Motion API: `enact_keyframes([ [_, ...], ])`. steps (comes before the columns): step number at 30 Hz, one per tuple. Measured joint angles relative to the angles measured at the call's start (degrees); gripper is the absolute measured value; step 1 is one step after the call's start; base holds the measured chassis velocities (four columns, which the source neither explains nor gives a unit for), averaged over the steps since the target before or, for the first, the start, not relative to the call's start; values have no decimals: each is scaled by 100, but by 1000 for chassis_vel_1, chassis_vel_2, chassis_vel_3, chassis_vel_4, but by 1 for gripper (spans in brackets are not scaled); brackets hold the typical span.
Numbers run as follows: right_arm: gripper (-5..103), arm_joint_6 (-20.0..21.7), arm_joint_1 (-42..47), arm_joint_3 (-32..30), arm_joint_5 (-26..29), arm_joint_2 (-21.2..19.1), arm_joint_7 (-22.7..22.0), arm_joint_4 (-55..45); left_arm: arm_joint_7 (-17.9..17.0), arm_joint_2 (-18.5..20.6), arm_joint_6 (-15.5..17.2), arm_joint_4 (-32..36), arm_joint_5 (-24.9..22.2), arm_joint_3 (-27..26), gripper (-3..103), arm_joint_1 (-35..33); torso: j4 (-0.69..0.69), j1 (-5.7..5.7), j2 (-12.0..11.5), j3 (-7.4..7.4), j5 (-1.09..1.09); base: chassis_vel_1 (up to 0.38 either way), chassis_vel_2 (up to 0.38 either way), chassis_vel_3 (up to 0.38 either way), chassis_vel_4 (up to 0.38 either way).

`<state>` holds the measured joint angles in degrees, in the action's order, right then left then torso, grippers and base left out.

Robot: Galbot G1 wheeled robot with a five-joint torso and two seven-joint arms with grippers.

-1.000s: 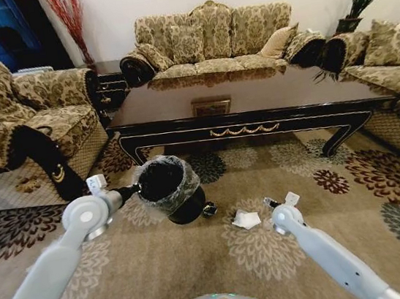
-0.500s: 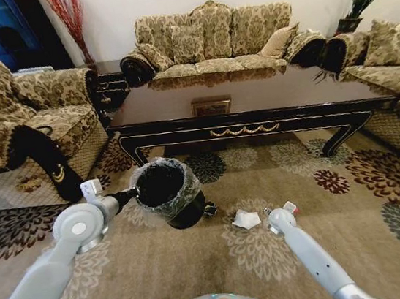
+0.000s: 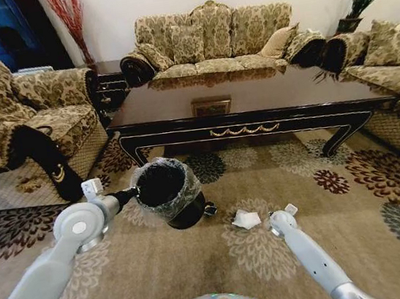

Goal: Move to the front of the table and pick up the trash from the floor, then place it into the trash bin.

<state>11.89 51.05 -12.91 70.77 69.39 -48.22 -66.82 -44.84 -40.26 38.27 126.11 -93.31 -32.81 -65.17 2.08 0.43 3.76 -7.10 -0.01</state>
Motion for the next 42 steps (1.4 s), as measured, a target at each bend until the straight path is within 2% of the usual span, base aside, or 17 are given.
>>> enact_keyframes([
  [1,56,0,0,0,0,0,0,0,0,0,0,0,0,0,4,0,0,0,0,0,0,0,0,0,0],
  [3,46,1,-3,-6,-57,31,8,49,0,-16,0,-6,0,17,4,8,0,0,0,0,-3,0,0,0,0],
  [5,46,1,-3,-8,-78,39,12,66,0,-18,0,-6,0,21,4,8,0,0,0,0,-3,0,0,0,0],
  [6,38,1,-5,-10,-131,61,23,94,0,-19,0,-5,-1,27,4,5,0,0,1,1,-3,0,0,0,0],
  [9,35,1,6,-7,-183,73,25,94,1,-3,0,-2,-1,26,4,0,0,0,1,0,-1,0,0,0,0],
  [14,22,-102,134,8,-382,32,177,-105,1,22,-1,32,-31,20,4,1,0,0,0,-2,8,0,0,0,0],
  [17,17,-328,302,17,-585,-136,499,-655,1,6,-3,71,-34,44,4,-8,0,1,0,-3,12,0,0,0,0],
  [18,15,-470,386,36,-715,-280,685,-1003,2,-17,-5,87,-21,82,4,-27,0,1,0,-2,2,0,0,0,0],
  [23,15,-1010,510,258,-929,-950,1403,-2252,1,-160,-8,169,65,327,4,-122,-1,1,0,-1,0,0,0,0,0],
  [26,15,-1206,468,359,-947,-1093,1591,-2590,13,-201,-10,179,161,493,4,-167,-1,1,0,-1,4,0,0,0,0],
  [28,15,-1530,361,547,-948,-1262,1877,-3076,35,-223,-12,100,302,734,4,-178,0,0,0,-1,0,0,0,0,0],
  [29,15,-1530,361,547,-948,-1262,1877,-3076,35,-223,-12,100,302,734,4,-178,0,0,0,-1,0,0,0,0,0],
  [31,15,-1892,269,731,-946,-1351,2252,-3299,33,-227,-25,-28,344,910,4,-107,2,0,0,-1,1,0,0,0,0],
  [32,15,-2295,145,918,-969,-1400,2775,-3375,38,-224,-56,-192,350,1061,4,19,2,0,0,-1,2,0,0,0,0],
  [33,15,-2295,145,918,-969,-1400,2775,-3375,38,-224,-56,-192,350,1061,4,19,2,0,0,-1,2,0,0,0,0],
  [37,15,-2774,-107,1248,-994,-1405,3422,-3520,92,-192,-100,-524,349,1332,4,300,-1,0,0,-1,3,0,0,0,0],
  [42,15,-2996,-197,1710,-1149,-1445,3683,-3802,173,-238,-112,-786,360,1583,4,561,2,1,0,-1,1,0,0,0,0],
])
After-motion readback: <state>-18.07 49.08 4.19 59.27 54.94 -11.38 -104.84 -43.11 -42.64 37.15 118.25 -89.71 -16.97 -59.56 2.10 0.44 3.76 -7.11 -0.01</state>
